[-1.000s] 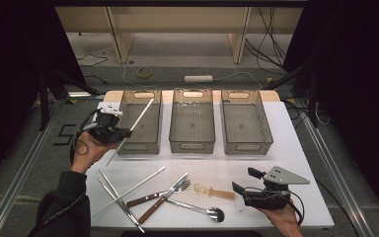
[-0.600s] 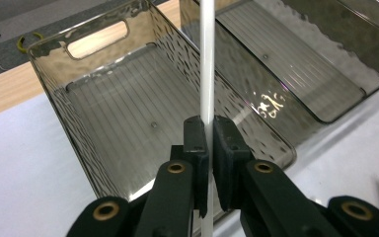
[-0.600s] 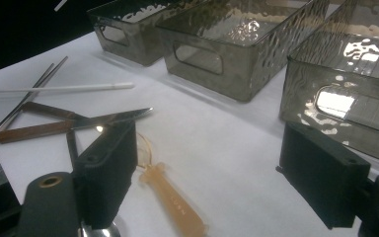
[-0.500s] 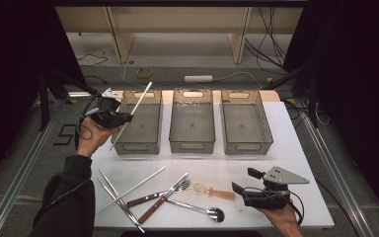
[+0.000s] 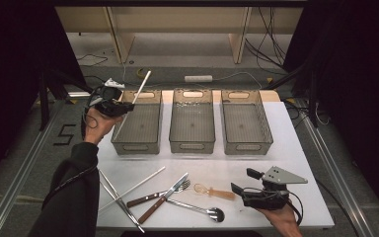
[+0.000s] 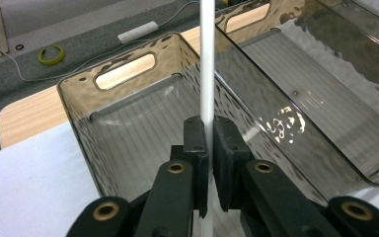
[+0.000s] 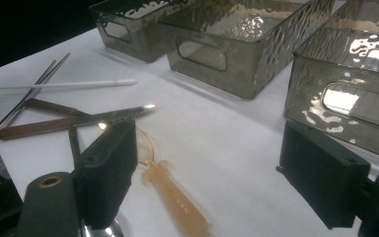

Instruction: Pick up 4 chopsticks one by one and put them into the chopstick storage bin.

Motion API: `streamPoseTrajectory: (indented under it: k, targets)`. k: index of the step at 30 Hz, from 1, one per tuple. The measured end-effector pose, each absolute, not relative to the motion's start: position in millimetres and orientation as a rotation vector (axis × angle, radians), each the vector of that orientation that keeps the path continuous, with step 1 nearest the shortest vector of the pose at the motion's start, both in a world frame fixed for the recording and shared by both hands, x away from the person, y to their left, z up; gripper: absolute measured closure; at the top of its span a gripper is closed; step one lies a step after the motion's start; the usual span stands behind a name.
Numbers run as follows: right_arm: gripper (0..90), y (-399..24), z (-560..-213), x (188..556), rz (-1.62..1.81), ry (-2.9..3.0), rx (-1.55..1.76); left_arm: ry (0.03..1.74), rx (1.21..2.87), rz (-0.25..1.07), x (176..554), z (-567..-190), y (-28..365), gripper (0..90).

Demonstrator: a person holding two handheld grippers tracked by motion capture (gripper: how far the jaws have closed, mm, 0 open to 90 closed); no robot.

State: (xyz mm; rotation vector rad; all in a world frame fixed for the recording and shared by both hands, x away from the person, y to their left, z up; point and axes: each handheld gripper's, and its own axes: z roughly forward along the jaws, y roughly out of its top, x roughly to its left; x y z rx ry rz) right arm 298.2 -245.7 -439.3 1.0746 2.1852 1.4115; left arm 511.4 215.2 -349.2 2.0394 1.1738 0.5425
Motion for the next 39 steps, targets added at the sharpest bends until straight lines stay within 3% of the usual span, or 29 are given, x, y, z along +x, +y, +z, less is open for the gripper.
streamPoseTrajectory:
  k: [14,39]
  targets:
    - [23.3,-245.6,-439.5,298.0,1.412,2.187,1.073,1.184,2.010,0.575,523.7,-364.3,211.3,84.6]
    - [23.4,-245.2,-439.8,297.7,1.411,2.188,1.071,1.212,2.101,0.564,521.6,-410.9,212.0,84.1]
